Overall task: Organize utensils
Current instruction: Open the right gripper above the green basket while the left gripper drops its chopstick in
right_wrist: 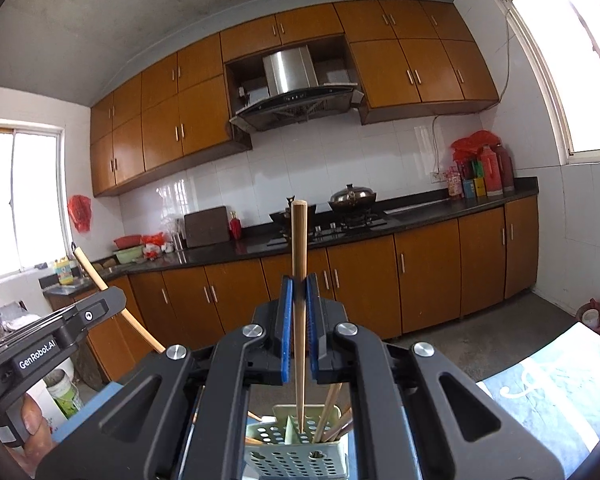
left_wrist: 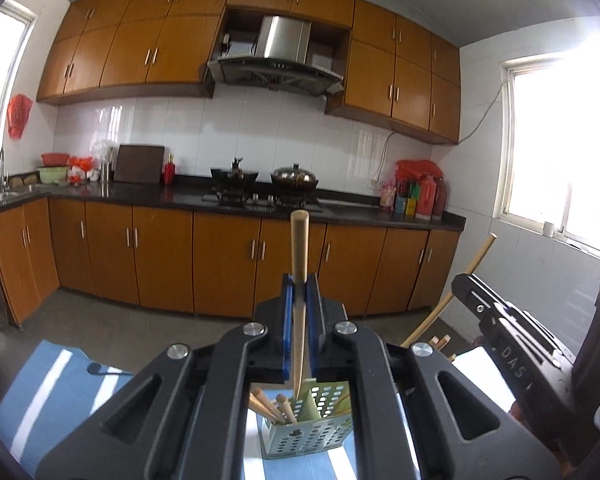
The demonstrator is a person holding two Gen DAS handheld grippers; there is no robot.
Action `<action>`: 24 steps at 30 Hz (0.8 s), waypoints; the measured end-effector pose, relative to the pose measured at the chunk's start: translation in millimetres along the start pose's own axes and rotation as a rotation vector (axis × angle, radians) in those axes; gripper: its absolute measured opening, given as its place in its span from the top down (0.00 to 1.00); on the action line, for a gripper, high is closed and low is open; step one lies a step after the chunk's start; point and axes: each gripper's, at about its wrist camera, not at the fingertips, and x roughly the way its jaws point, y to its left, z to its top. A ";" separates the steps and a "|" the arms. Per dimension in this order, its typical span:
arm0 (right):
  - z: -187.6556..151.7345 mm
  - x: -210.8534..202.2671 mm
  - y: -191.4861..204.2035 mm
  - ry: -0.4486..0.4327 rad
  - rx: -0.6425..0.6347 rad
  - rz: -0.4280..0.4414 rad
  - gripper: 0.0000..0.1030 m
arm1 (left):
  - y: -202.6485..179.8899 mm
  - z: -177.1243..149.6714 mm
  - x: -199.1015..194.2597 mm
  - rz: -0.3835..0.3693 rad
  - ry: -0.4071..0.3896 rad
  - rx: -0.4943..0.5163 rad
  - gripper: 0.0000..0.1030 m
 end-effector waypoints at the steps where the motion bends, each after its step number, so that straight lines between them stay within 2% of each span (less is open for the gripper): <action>1: -4.5 3.7 -0.1 0.007 -0.003 0.000 0.93 | 2.1 -3.0 4.5 -0.001 0.007 -0.003 0.93; 7: -17.8 18.0 0.5 0.053 -0.011 0.000 0.93 | 11.3 -21.8 25.1 -0.008 0.059 -0.020 0.93; 16: -27.5 21.5 0.4 0.110 -0.013 -0.002 0.92 | 16.7 -33.1 28.8 -0.009 0.098 -0.025 0.92; 17: -27.6 21.3 -0.3 0.115 -0.011 0.000 0.92 | 17.7 -33.0 27.8 -0.008 0.099 -0.028 0.91; 19: -26.6 19.0 -2.8 0.120 -0.008 -0.003 0.92 | 18.9 -31.6 25.0 -0.010 0.100 -0.034 0.76; 20: -25.5 17.4 -3.7 0.119 -0.005 -0.004 0.89 | 19.2 -31.4 22.6 -0.008 0.097 -0.037 0.72; 24: -17.8 3.2 -8.2 0.099 0.004 -0.017 0.77 | 21.0 -27.2 9.7 -0.006 0.081 -0.044 0.69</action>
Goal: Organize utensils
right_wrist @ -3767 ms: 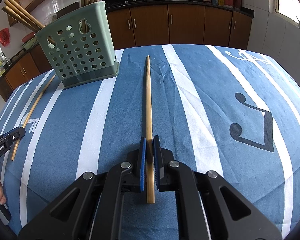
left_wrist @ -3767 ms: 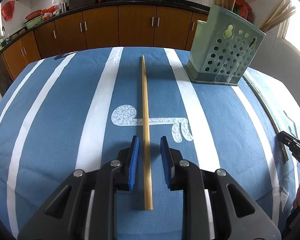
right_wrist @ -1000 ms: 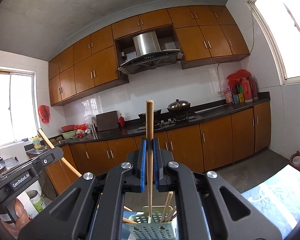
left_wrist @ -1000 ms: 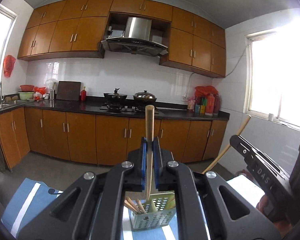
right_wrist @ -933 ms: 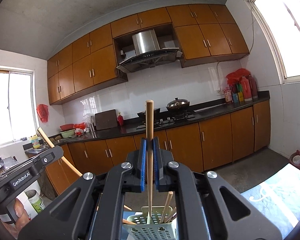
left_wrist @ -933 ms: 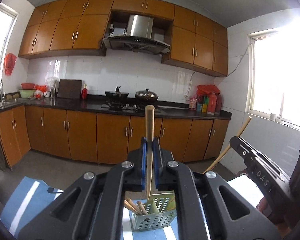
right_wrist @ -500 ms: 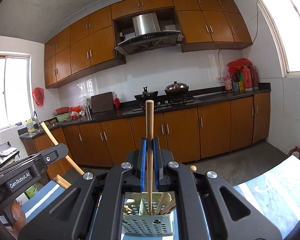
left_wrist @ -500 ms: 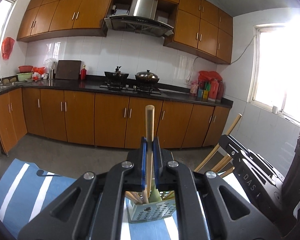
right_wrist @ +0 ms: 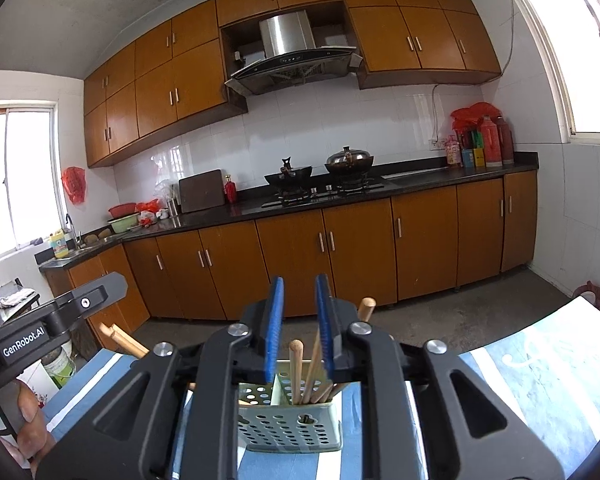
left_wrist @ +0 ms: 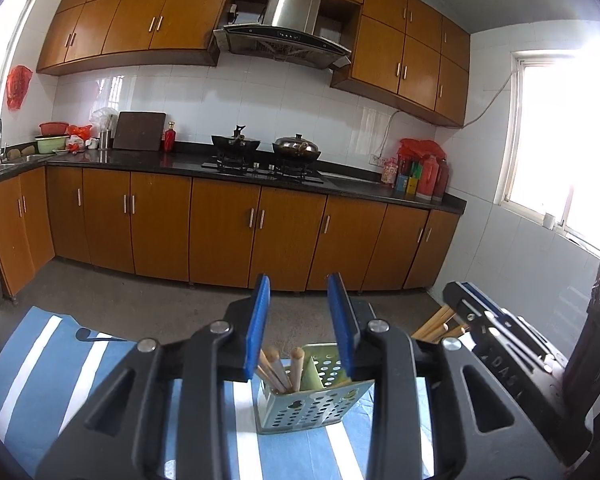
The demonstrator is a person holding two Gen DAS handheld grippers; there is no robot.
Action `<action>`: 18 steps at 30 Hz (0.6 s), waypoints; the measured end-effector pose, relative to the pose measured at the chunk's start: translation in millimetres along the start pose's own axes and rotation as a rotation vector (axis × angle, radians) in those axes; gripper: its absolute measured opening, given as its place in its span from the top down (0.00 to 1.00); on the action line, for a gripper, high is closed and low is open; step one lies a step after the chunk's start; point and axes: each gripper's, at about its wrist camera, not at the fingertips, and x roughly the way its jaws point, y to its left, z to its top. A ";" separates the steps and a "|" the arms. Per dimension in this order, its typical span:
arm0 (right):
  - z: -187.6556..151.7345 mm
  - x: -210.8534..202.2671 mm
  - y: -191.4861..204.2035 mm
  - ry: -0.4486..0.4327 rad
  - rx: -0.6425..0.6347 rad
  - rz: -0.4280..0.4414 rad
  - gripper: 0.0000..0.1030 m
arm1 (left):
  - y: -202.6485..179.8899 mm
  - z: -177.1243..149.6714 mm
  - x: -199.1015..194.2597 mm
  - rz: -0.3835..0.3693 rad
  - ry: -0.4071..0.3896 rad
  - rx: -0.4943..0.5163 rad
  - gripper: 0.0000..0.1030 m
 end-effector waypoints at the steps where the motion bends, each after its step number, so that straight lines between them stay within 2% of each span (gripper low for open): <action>1: 1.4 -3.9 -1.2 -0.007 0.001 -0.002 0.76 | 0.2 1.1 -4.3 0.001 -0.005 -0.001 0.67; 5: 7.2 -27.6 -5.5 -0.032 0.001 -0.005 0.63 | 1.4 3.1 -26.6 -0.001 -0.027 -0.009 0.61; 10: 5.6 -63.3 -10.0 -0.049 -0.014 0.001 0.44 | 4.9 -3.5 -62.4 0.002 -0.047 0.004 0.40; 11: 2.7 -72.2 -10.6 -0.051 -0.014 0.002 0.36 | 6.2 -8.8 -72.3 0.002 -0.046 0.008 0.37; 12: -0.9 -81.1 -11.0 -0.052 -0.016 0.004 0.26 | 7.2 -12.8 -79.4 0.000 -0.046 0.012 0.30; 13: -4.6 -88.3 -11.3 -0.053 -0.020 0.005 0.22 | 8.2 -19.0 -88.1 0.001 -0.045 0.017 0.22; 14: -9.4 -96.7 -10.5 -0.055 -0.027 0.004 0.12 | 8.9 -26.2 -97.3 0.004 -0.045 0.024 0.19; 15: -14.8 -105.5 -8.8 -0.058 -0.040 0.001 0.06 | 9.8 -32.1 -104.7 0.008 -0.046 0.031 0.12; 16: -19.1 -112.4 -6.9 -0.062 -0.054 -0.005 0.05 | 10.4 -40.0 -113.6 0.014 -0.049 0.041 0.07; 18: -29.3 -125.4 -0.6 -0.066 -0.091 -0.021 0.02 | 11.5 -53.8 -128.2 0.032 -0.053 0.059 0.04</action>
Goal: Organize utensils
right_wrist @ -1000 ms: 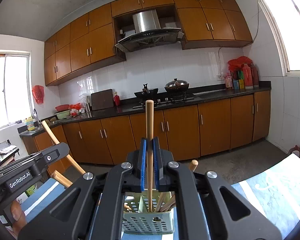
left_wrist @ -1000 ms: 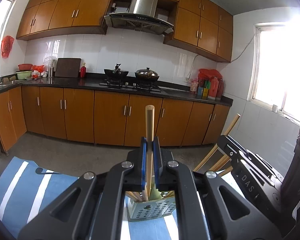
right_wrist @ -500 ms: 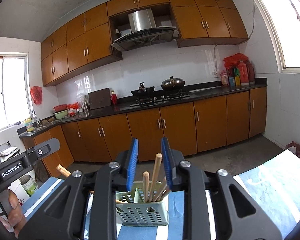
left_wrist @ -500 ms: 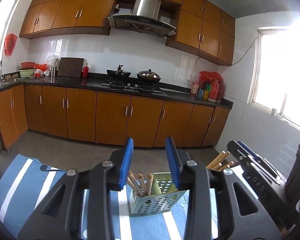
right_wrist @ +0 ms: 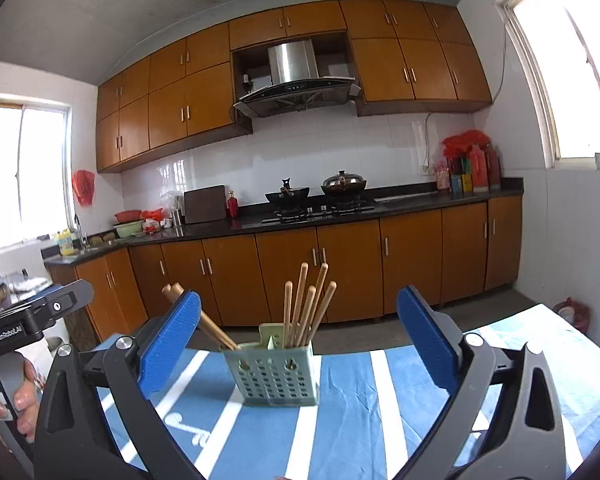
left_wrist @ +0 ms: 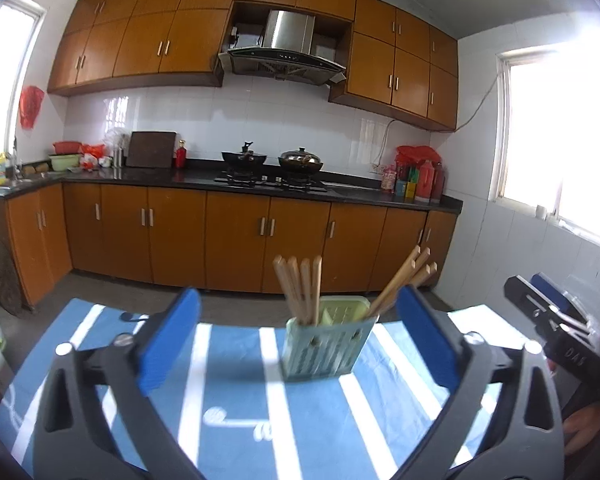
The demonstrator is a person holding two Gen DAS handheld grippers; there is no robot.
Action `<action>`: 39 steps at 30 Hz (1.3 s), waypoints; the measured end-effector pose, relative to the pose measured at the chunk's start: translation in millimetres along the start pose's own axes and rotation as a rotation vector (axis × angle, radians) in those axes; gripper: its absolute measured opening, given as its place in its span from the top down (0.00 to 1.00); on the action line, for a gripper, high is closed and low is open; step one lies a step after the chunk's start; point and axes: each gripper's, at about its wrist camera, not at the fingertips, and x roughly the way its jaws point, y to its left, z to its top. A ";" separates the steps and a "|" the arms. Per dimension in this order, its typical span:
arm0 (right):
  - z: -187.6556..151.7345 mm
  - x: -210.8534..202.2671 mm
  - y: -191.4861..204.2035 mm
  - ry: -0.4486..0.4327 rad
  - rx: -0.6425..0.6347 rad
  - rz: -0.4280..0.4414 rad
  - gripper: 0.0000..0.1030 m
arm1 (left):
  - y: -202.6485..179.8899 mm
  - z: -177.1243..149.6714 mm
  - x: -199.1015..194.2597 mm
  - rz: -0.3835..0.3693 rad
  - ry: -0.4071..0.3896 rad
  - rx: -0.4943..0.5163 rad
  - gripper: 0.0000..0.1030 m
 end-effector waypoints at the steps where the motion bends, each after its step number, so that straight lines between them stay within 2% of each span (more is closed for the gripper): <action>1: -5.3 -6.5 4.3 0.004 -0.023 -0.010 0.02 | -0.2 -7.5 -8.1 0.008 0.001 0.010 0.04; 6: -33.6 -28.1 20.2 0.056 -0.070 -0.041 0.02 | -0.8 -40.8 -37.5 0.068 0.013 0.026 0.04; 12: -56.3 -45.6 28.2 0.081 -0.078 -0.036 0.02 | -5.2 -74.4 -58.2 0.130 0.030 0.056 0.04; 21: -91.7 -58.4 29.0 0.145 -0.072 -0.035 0.02 | -7.2 -116.2 -69.0 0.158 0.077 0.049 0.04; 30: -120.1 -65.1 29.8 0.206 -0.071 -0.032 0.02 | -5.3 -139.4 -71.1 0.166 0.104 0.042 0.04; 39: -127.8 -65.2 28.9 0.228 -0.056 -0.033 0.02 | -7.1 -146.9 -72.8 0.157 0.111 0.040 0.04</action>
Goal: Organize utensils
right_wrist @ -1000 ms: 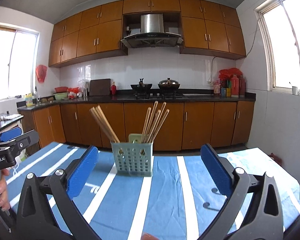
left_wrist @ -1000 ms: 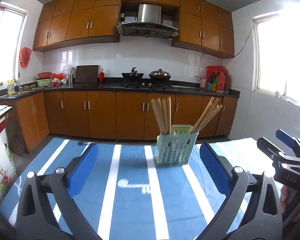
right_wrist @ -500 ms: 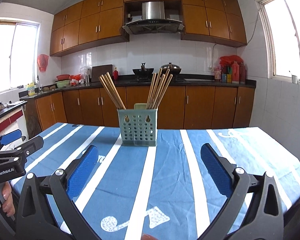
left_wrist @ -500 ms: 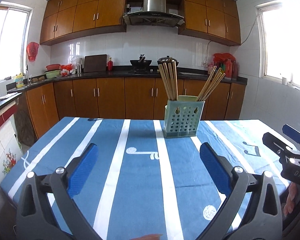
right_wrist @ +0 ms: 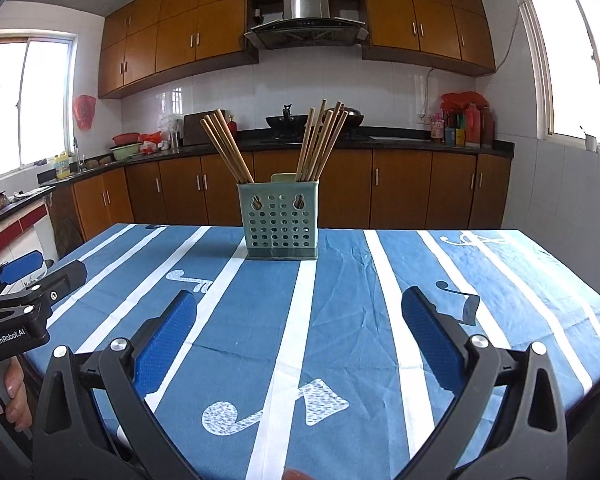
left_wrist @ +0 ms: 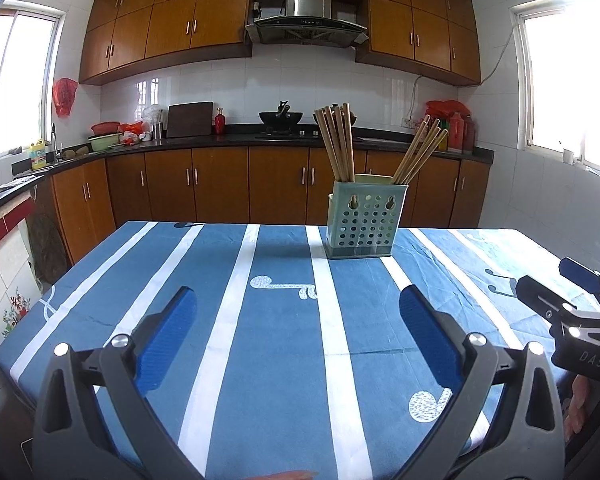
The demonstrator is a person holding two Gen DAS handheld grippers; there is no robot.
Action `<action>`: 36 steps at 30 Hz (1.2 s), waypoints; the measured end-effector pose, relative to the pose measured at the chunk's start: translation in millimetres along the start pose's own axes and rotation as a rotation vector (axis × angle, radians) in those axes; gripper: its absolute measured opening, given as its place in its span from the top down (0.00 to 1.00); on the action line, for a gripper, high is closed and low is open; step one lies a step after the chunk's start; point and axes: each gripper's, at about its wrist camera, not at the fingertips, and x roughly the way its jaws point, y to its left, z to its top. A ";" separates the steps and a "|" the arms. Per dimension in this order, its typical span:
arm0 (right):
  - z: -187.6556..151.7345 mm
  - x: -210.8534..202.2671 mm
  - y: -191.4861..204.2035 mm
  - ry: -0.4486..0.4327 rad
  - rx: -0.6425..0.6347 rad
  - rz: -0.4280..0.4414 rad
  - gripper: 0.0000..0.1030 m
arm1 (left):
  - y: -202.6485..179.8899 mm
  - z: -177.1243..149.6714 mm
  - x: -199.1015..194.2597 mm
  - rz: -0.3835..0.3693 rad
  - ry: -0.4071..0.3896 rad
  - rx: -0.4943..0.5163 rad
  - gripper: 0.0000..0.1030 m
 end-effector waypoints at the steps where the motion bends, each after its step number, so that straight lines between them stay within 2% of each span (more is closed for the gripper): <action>1: -0.1 0.7 -0.8 0.002 0.001 -0.001 0.02 | -0.4 -1.0 0.3 -0.001 0.002 0.001 0.04; 14: -7.4 3.1 -2.9 0.025 0.015 -0.011 0.02 | -2.6 -8.7 6.2 -0.007 0.029 0.000 0.04; 36: -7.6 2.4 -6.5 0.020 0.031 -0.020 0.02 | -5.6 -8.4 9.3 -0.011 0.031 0.001 0.04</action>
